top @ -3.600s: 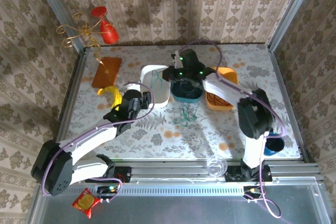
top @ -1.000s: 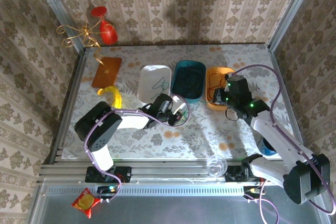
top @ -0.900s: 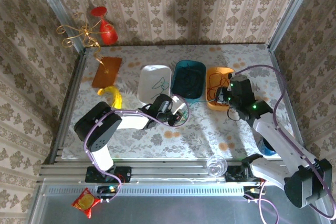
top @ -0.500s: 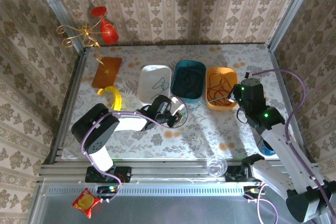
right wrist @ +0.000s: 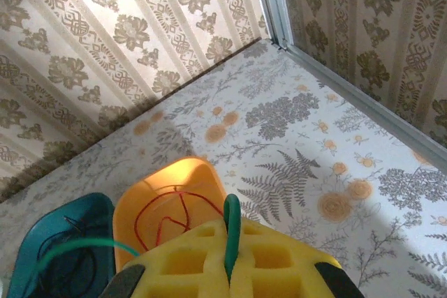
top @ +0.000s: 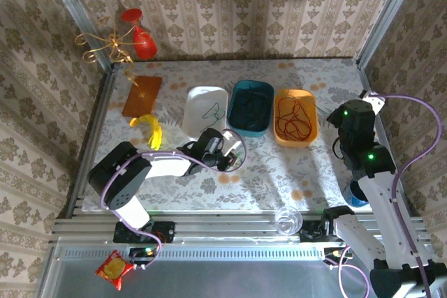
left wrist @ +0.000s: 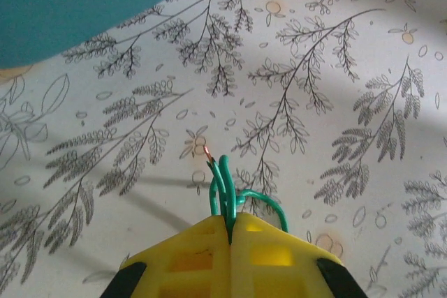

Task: Untangle the cables

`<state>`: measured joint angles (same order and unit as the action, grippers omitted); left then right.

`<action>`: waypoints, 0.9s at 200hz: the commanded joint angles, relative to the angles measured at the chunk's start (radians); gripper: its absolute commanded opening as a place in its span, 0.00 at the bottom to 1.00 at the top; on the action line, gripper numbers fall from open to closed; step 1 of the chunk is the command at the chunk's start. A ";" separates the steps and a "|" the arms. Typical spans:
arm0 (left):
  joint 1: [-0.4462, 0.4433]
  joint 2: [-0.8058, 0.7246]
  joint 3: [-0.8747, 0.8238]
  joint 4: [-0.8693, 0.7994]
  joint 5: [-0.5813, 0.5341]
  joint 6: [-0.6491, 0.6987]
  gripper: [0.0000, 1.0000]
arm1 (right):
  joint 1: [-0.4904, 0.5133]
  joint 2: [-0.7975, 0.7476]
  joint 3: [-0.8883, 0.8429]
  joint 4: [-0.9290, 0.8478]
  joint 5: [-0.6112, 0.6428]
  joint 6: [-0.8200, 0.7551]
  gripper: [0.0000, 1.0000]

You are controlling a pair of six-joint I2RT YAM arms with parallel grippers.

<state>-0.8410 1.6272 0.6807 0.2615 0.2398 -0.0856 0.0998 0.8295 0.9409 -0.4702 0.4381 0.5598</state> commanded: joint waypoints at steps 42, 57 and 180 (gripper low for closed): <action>0.015 -0.037 0.003 -0.040 0.029 0.000 0.00 | 0.070 0.094 0.051 0.097 -0.211 0.006 0.00; 0.016 -0.031 0.010 -0.032 0.053 0.003 0.19 | 0.131 0.137 0.073 0.109 -0.202 -0.025 0.00; 0.231 -0.392 -0.099 0.237 0.109 -0.276 0.68 | 0.249 0.381 0.208 0.096 -0.552 -0.048 0.00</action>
<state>-0.6537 1.2560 0.6014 0.4141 0.2878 -0.2672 0.3470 1.2030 1.1366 -0.3592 0.0349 0.4938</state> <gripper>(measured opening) 0.677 0.063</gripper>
